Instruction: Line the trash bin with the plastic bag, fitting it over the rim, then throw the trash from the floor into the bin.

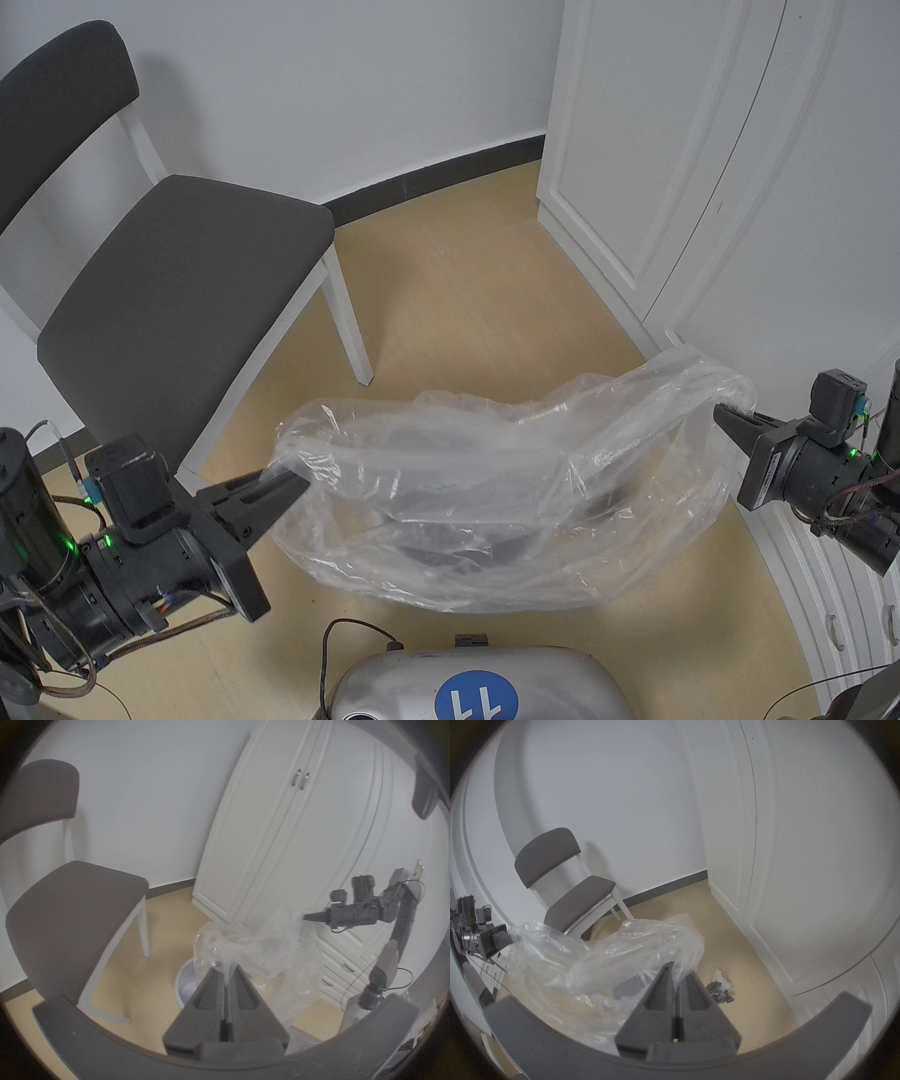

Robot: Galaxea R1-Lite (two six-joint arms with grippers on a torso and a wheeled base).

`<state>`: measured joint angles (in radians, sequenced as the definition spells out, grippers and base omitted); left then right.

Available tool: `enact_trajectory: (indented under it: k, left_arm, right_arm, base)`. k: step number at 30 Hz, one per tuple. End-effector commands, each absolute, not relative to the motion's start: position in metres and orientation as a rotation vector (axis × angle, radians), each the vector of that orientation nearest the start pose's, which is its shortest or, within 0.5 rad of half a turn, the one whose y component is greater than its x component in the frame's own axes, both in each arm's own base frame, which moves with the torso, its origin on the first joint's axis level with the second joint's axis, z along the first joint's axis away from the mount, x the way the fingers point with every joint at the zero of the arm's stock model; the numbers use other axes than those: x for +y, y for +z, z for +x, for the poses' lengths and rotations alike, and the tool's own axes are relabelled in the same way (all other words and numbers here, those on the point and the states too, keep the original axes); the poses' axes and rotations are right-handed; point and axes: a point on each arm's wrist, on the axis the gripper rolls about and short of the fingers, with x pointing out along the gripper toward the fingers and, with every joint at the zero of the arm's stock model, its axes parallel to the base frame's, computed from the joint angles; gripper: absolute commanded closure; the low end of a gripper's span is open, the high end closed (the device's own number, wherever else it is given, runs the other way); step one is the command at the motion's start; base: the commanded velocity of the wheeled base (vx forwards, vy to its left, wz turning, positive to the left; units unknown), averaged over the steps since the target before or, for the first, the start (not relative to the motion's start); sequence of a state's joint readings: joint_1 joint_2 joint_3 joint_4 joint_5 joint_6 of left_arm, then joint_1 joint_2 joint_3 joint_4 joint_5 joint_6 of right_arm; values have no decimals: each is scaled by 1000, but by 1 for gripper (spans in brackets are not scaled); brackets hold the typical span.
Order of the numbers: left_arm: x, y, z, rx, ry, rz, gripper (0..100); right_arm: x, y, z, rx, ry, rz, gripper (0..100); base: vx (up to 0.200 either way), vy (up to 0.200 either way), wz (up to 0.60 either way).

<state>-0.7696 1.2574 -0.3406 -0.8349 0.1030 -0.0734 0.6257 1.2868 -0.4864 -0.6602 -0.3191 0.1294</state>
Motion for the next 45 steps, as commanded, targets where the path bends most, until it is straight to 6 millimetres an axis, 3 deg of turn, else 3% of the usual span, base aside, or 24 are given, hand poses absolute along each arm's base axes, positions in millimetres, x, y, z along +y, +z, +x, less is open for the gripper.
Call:
enact_trajectory:
  k: [1,27,45]
  left_arm:
    - [-115,183,143,112,-587,-29,100]
    - [-99,186,156,91,-475,-8,100]
    - [-93,185,161,90,-436,7,100]
  right_arm:
    - [100,199,161,143,267,43,100]
    - [84,178,150,180,246,-132,100]
    - [79,176,149,182,226,-164,100]
  base:
    - [0,0,0]
    - [0,0,0]
    - [0,0,0]
